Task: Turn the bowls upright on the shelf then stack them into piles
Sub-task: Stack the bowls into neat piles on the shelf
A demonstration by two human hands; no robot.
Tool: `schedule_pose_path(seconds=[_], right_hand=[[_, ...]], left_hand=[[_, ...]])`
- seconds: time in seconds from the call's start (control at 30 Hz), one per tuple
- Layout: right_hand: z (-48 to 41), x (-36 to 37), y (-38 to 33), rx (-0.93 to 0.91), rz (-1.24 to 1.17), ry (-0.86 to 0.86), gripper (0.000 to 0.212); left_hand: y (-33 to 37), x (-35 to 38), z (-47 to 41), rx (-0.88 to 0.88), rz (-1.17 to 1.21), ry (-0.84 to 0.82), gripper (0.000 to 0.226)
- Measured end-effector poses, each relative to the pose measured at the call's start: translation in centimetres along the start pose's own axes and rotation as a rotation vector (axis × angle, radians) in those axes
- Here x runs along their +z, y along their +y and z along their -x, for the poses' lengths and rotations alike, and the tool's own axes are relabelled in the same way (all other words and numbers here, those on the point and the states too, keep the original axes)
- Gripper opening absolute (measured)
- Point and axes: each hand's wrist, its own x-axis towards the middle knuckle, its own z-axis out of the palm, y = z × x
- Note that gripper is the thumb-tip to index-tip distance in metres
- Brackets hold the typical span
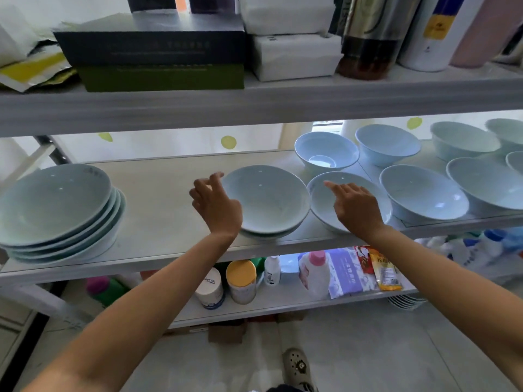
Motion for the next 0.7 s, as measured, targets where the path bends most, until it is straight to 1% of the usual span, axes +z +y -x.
schedule_pose_path(seconds=[0.07,0.13,0.23,0.33,0.4,0.53,0.6,0.7], right_hand=[[-1.2,0.5,1.3,0.142,-0.049,-0.103,0.053],[-2.4,1.0,2.7,0.265,-0.089,-0.191,0.058],[-4.4,1.8,5.1,0.372,-0.158,-0.288,0.062],[-6.6,2.4,7.7,0.449,-0.244,-0.365,0.062],[-7.9,2.7,9.2,0.472,-0.287,-0.408,0.06],[-9.9,3.4,11.2,0.457,-0.305,-0.544,0.058],[-10.5,4.2,12.0,0.429,-0.311,-0.598,0.058],[-11.1,5.7,13.0,0.387,-0.351,-0.681,0.058]], left_hand=[[1.7,1.1,-0.9,0.052,0.022,-0.037,0.065],[3.7,2.8,-1.7,0.125,0.019,-0.164,0.068],[7.2,6.1,-2.4,0.194,0.095,-0.389,0.073],[10.7,9.5,-3.0,0.21,0.119,-0.547,0.073],[12.6,11.6,-3.6,0.229,0.05,-0.627,0.073],[15.2,14.9,-4.9,0.236,-0.118,-0.744,0.068],[15.8,16.3,-5.2,0.215,-0.157,-0.824,0.069],[15.8,17.8,-5.8,0.198,-0.252,-0.917,0.063]])
